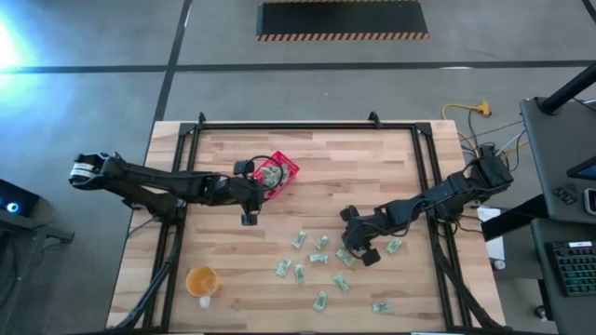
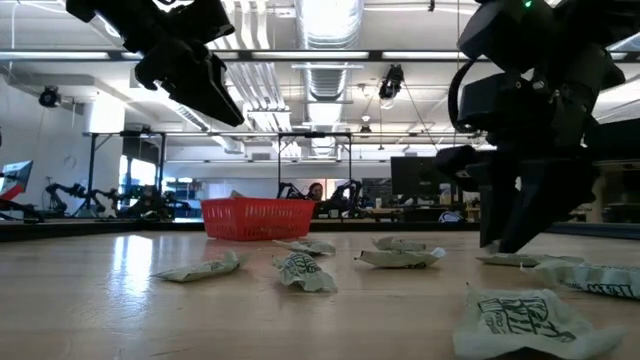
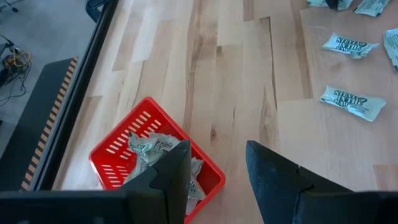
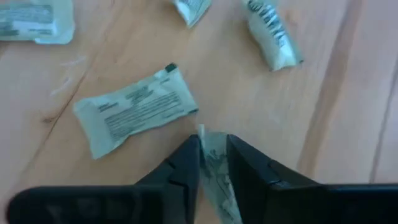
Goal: Pick and place Stevia / Truvia into bins
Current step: Put the white stevia packet into the red bin
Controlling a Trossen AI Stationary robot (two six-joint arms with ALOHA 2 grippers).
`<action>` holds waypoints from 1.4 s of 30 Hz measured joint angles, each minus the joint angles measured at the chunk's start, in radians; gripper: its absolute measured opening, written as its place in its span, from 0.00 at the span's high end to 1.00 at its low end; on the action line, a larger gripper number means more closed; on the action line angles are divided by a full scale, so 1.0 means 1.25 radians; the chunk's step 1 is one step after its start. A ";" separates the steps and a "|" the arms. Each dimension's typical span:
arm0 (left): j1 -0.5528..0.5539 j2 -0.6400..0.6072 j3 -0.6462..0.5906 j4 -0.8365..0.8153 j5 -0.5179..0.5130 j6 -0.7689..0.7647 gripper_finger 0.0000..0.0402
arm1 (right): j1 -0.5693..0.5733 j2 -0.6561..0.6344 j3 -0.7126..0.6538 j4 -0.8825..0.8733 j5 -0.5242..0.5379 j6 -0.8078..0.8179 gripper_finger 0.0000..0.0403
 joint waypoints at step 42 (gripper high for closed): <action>-0.043 -0.122 0.002 -0.255 -0.014 -0.210 0.66 | -0.450 0.224 0.240 0.614 -0.144 -0.010 0.98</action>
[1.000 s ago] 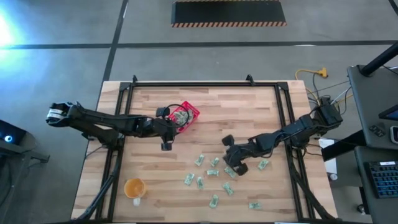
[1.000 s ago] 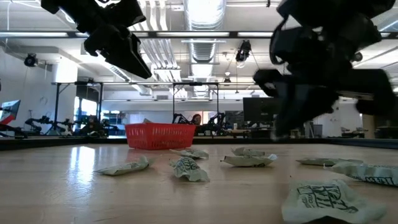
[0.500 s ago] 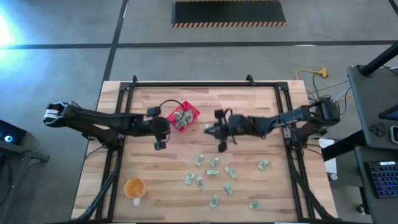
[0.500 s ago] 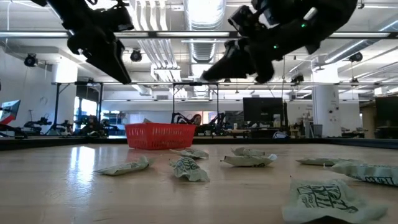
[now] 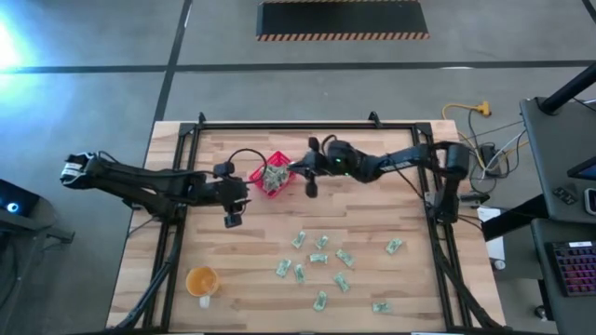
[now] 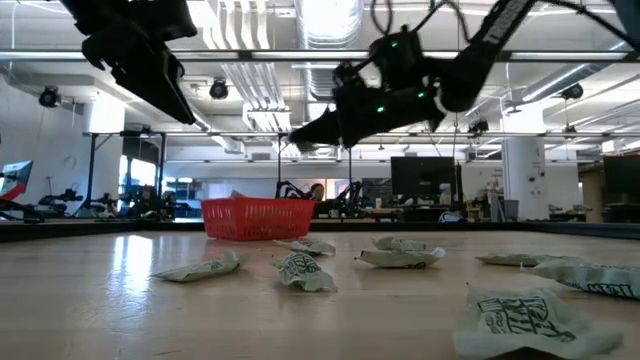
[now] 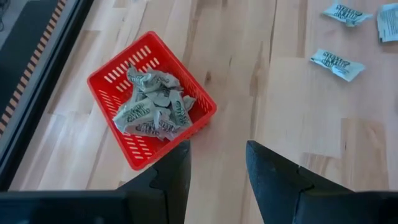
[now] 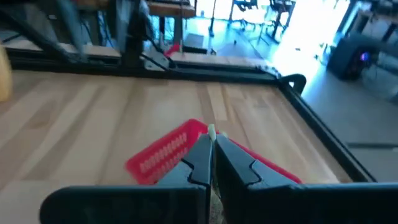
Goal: Pick and place Stevia / Truvia into bins
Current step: Put the white stevia packet into the red bin
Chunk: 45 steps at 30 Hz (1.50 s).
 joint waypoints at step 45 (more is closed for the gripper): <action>-0.005 0.106 -0.002 0.027 0.020 -0.001 0.66 | 0.030 0.031 0.333 -0.758 -0.119 -0.153 0.70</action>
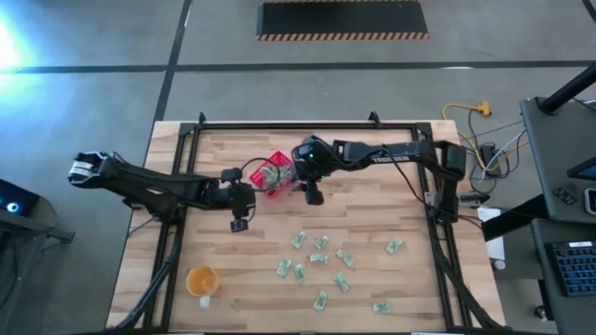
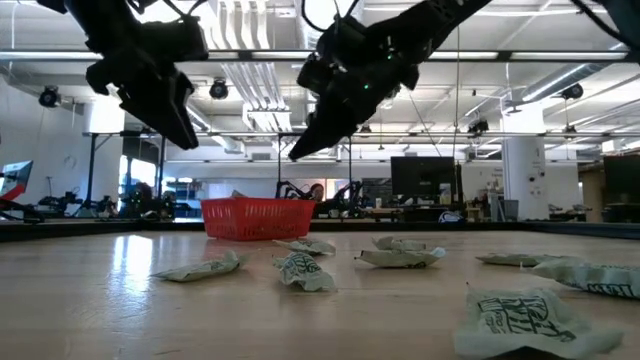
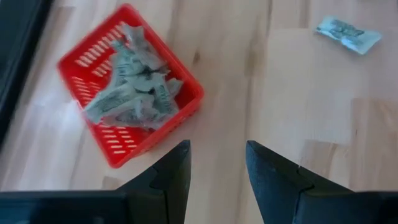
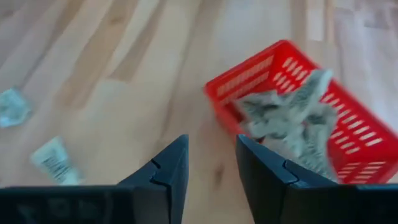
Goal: Pick and place Stevia / Truvia into bins
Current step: Put the white stevia packet into the red bin
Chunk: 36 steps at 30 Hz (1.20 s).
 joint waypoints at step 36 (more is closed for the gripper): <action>-0.091 0.416 0.018 0.538 0.366 0.064 0.66 | 0.030 -0.577 -0.549 0.026 0.002 0.068 0.83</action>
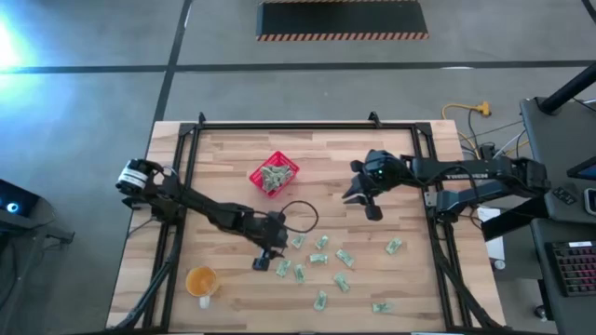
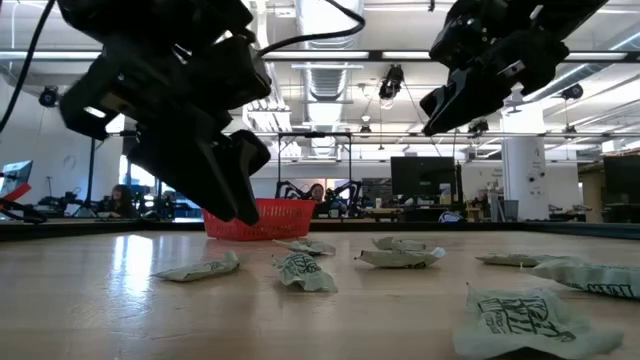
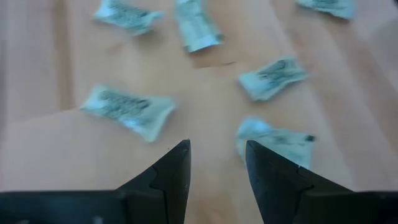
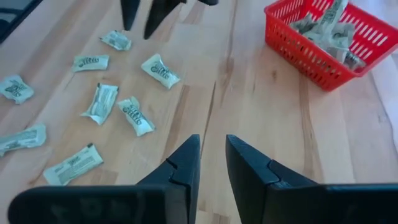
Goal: Pick and place Stevia / Truvia into bins
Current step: Put the white stevia packet into the red bin
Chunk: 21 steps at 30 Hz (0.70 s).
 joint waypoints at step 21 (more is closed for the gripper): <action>-0.035 0.065 -0.013 0.056 0.015 -0.058 0.66 | 0.000 -0.001 -0.007 0.017 0.001 0.010 0.84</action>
